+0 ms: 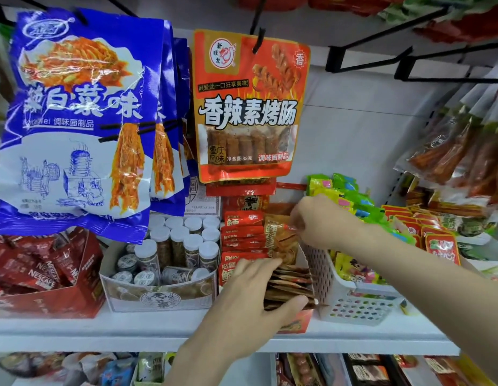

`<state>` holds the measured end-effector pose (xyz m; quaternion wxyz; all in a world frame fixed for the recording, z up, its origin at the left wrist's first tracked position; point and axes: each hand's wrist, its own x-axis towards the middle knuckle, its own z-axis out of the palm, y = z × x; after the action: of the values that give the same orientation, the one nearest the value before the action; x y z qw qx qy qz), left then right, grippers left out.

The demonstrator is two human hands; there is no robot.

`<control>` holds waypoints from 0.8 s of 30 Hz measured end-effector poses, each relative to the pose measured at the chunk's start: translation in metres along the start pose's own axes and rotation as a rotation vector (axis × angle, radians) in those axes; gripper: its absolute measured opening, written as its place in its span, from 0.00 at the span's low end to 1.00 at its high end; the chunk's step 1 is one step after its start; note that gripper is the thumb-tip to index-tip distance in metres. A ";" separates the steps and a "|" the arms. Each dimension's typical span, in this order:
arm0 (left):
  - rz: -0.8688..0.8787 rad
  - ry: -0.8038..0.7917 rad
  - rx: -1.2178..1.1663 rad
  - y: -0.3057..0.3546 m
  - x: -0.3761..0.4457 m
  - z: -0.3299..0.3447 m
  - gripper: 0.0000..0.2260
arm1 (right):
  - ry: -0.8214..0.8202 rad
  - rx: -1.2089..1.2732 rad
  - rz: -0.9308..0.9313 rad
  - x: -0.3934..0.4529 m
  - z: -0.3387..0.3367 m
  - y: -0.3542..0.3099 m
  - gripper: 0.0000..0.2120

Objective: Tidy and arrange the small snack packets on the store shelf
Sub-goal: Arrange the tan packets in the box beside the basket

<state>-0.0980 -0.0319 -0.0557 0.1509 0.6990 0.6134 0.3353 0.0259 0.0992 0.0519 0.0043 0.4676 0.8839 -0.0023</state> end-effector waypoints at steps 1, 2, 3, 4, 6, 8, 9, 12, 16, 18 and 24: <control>0.000 0.004 0.004 0.000 0.000 -0.001 0.33 | 0.037 -0.037 0.011 0.005 0.005 -0.001 0.18; 0.001 0.008 0.008 0.000 0.001 -0.002 0.32 | 0.046 -0.071 0.019 0.008 0.011 -0.003 0.18; 0.001 0.009 0.010 0.000 0.001 -0.002 0.32 | 0.047 -0.103 0.024 0.011 0.015 -0.004 0.17; 0.000 0.005 0.010 0.001 0.001 -0.002 0.32 | 0.050 -0.127 0.030 0.013 0.019 -0.005 0.17; 0.003 -0.001 0.007 0.001 0.002 -0.002 0.31 | 0.072 -0.152 0.034 0.016 0.022 -0.005 0.16; 0.008 0.001 0.008 0.000 0.001 -0.003 0.31 | 0.092 -0.159 0.030 0.018 0.026 -0.004 0.15; 0.011 -0.001 0.004 -0.002 0.001 -0.003 0.31 | 0.092 -0.147 0.031 0.018 0.027 -0.003 0.14; -0.002 -0.016 -0.012 -0.002 0.001 -0.002 0.32 | 0.078 -0.099 0.024 0.017 0.032 -0.001 0.11; -0.050 -0.015 -0.055 0.002 0.000 -0.003 0.31 | 0.238 -0.047 0.012 0.009 0.013 0.007 0.08; -0.118 -0.011 -0.153 0.004 0.001 -0.004 0.30 | 0.370 0.049 0.011 -0.002 -0.009 0.016 0.07; -0.322 0.299 -0.677 0.019 0.004 -0.013 0.25 | 0.308 0.727 0.102 -0.048 -0.054 0.036 0.05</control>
<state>-0.0922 -0.0346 -0.0336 0.3323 0.4485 0.5851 0.5883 0.0828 0.0803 0.1063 -0.2938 0.4770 0.7914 -0.2446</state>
